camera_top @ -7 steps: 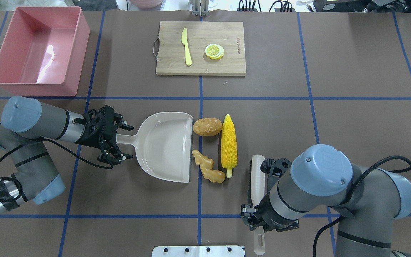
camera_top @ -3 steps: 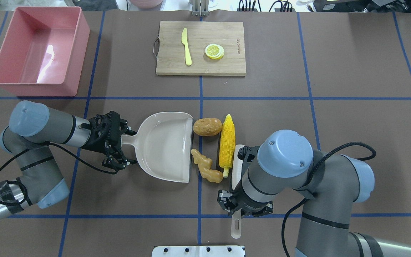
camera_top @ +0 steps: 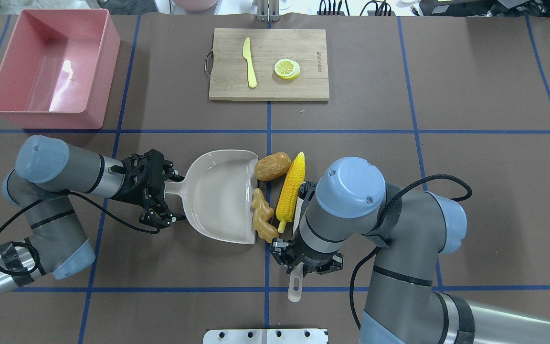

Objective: Sweep and dump trash into bin
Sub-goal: 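Sweep the ginger and corn into the dustpan with the right-held brush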

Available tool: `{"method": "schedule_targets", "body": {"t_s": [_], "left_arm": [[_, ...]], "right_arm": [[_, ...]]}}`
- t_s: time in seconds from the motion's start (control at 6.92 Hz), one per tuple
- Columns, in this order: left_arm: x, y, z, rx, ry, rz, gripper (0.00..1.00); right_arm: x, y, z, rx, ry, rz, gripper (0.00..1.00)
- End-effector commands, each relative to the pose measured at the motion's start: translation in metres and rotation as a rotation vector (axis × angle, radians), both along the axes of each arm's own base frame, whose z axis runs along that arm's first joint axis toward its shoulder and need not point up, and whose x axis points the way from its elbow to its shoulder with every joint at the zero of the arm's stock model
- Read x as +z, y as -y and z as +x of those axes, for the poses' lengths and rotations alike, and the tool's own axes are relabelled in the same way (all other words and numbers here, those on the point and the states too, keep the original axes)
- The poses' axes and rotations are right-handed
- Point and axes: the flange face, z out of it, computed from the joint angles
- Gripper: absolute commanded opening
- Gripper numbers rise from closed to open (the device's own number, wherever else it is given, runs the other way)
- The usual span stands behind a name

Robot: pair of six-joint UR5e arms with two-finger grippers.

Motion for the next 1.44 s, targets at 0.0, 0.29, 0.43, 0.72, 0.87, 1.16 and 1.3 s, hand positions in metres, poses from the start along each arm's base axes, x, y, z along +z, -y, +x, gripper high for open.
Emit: {"method": "schedule_targets", "body": {"t_s": [0.0, 0.29, 0.43, 0.72, 0.87, 1.16, 1.3], "left_arm": [[0.0, 0.0, 0.0, 0.0, -0.001, 0.0, 0.98], [0.0, 0.001, 0.0, -0.005, 0.0, 0.0, 0.98], [0.0, 0.001, 0.0, -0.006, 0.001, -0.001, 0.98], [0.0, 0.001, 0.0, -0.007, 0.001, 0.001, 0.98], [0.0, 0.001, 0.0, -0.007, 0.001, 0.001, 0.98], [0.0, 0.0, 0.001, -0.006, 0.001, 0.001, 0.98], [0.0, 0.001, 0.0, -0.007, 0.002, 0.002, 0.98]], "right_arm": [[-0.018, 0.02, -0.008, 0.01, 0.012, -0.012, 0.0], [-0.026, 0.025, -0.012, 0.008, 0.018, -0.021, 0.0], [-0.037, 0.032, -0.013, 0.01, 0.029, -0.031, 0.0], [-0.053, 0.036, -0.02, 0.006, 0.024, -0.044, 0.0], [-0.069, 0.038, -0.026, 0.007, 0.025, -0.044, 0.0], [-0.078, 0.048, -0.015, -0.008, 0.024, -0.083, 0.0], [-0.068, 0.048, 0.008, -0.017, 0.036, -0.106, 0.0]]}}
